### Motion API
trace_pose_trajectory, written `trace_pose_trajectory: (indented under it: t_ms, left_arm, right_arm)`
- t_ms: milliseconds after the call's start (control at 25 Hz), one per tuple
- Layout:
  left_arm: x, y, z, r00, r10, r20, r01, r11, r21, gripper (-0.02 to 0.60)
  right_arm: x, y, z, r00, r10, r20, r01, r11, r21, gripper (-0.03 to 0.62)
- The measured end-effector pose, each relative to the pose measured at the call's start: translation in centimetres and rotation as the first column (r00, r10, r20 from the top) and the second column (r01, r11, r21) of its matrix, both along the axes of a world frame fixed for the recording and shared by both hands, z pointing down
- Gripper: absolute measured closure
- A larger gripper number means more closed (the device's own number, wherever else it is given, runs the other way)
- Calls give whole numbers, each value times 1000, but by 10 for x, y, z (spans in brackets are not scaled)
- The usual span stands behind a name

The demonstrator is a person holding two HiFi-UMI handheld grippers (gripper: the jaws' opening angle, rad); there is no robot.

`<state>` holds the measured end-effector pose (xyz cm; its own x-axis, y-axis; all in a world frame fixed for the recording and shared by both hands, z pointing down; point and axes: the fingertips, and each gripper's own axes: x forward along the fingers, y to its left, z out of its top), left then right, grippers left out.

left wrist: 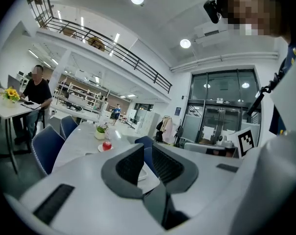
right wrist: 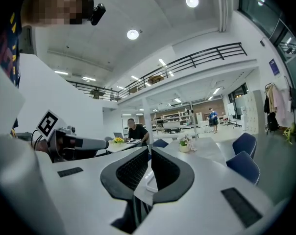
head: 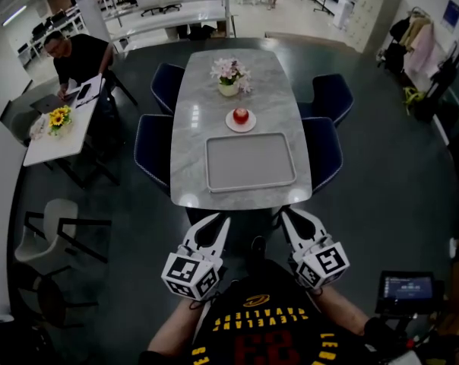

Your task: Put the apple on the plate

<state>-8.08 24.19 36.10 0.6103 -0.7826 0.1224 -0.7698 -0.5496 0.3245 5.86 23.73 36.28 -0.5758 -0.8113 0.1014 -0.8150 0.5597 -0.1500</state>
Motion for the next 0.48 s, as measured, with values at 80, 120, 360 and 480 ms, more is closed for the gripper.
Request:
trace_pose_trajectory:
  t_ms: [80,120,360,480]
  left_arm:
    - [1,-10,3,1000,0,-4,0,1000,-11,529]
    - [2,-16,5,1000,-1,-2,1,1000,-17,529]
    - [4,-68,21,1000,-24,3,24,997,-67,529]
    - [8,-100,26,999,-35,14,37,995,-92,529]
  right_arm:
    - [2,-12,6,1000,0,-2,0,1000,-12,586]
    - [3,-19,9,1000,-2,-3,2,1000,-19,586]
    - [10,-82,20,1000,-23,8,23,999,-46,585]
    - [16,-115,25,999,-37,17,38,997,-66,585]
